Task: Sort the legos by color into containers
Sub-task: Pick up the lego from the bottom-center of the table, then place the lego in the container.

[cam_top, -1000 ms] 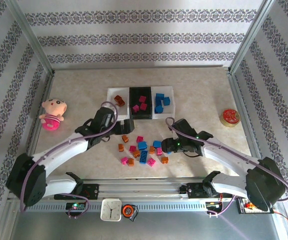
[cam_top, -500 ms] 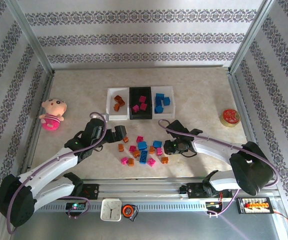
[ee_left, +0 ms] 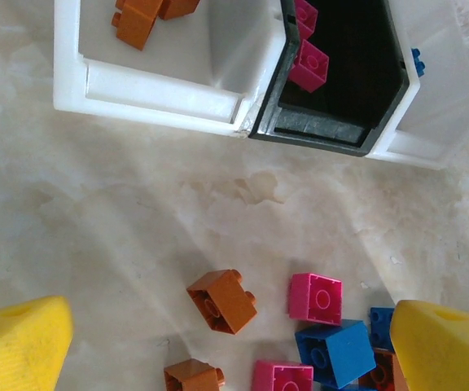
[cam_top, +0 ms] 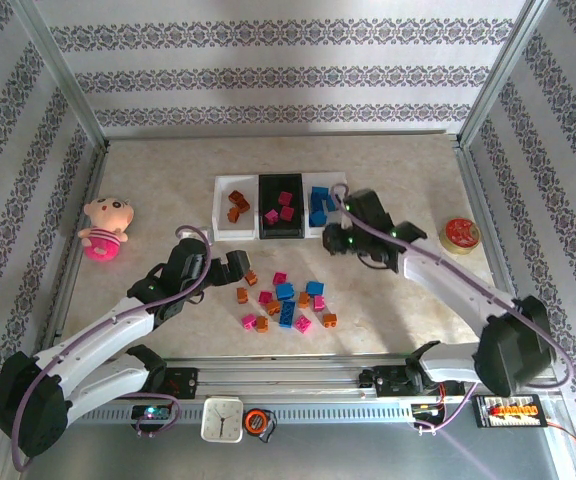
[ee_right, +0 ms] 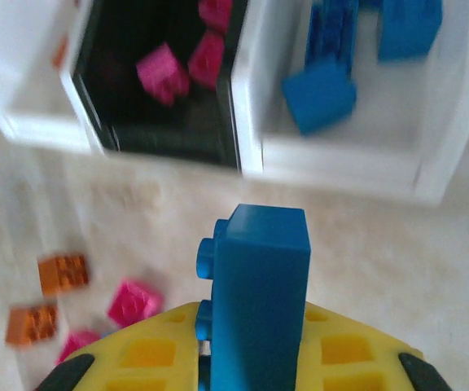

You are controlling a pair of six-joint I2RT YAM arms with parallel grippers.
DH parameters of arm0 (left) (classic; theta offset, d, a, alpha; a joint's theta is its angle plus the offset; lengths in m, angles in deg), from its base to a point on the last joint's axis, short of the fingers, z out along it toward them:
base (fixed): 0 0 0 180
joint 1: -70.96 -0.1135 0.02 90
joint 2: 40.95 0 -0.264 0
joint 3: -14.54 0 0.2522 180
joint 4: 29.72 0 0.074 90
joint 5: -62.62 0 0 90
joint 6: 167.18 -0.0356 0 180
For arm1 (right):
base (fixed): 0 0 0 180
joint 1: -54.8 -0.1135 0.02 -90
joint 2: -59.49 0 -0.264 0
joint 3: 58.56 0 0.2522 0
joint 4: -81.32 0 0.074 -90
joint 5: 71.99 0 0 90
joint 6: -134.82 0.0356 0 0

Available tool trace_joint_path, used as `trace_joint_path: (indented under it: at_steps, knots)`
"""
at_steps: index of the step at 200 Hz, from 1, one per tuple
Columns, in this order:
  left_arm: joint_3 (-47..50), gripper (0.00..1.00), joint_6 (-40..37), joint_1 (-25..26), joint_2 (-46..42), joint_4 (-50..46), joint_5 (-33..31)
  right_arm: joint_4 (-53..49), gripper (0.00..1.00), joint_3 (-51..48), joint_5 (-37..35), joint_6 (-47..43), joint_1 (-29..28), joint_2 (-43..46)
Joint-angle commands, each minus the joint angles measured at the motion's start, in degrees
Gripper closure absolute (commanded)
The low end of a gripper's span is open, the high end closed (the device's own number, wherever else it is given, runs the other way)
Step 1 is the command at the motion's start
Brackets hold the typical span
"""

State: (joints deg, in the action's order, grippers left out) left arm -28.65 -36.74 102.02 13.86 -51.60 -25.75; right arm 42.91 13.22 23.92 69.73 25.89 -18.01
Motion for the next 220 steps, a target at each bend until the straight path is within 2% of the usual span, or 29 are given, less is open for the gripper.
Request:
trace_joint_path:
  at_steps: [1,45,77,90,106,120,133,152,175,220]
  knots:
    - [1.4,0.0,1.5,0.5,-1.6,-1.0,-0.5,2.6,0.86,6.6,-1.0,-1.5,2.1,-8.5]
    - [2.9,0.0,2.2,0.5,-5.0,-3.4,-0.6,2.4,0.84,20.7,-3.7,-1.9,5.2,-25.8]
    - [4.9,0.0,3.0,0.4,-9.1,-4.3,-1.6,0.8,0.8,27.4,-4.6,-1.6,6.6,-33.3]
    - [5.7,0.0,3.5,0.3,-10.4,-4.4,-2.0,-0.1,0.73,29.5,-4.6,-1.7,6.7,-34.9]
    - [6.2,0.0,3.7,0.2,-11.5,-4.6,-2.4,-0.9,0.6,30.7,-4.6,-1.7,6.7,-35.2]
    - [6.3,0.0,3.8,0.2,-11.9,-4.6,-2.6,-0.9,0.48,29.9,-4.5,-1.7,6.6,-33.7]
    - [6.2,0.0,3.7,0.2,-12.0,-4.6,-2.8,-0.8,0.43,27.6,-5.1,-1.8,6.2,-31.3]
    - [6.2,0.0,3.5,0.3,-11.9,-4.6,-3.4,-0.7,0.39,22.1,-5.5,-1.2,5.3,-25.8]
    - [6.4,0.0,3.5,0.2,-12.0,-4.1,-4.1,0.6,0.36,10.3,-5.3,-0.2,3.2,-16.1]
    - [6.7,0.0,2.1,0.0,-11.8,-2.6,-3.7,-3.3,0.33,-11.1,-6.5,4.1,-6.0,3.0]
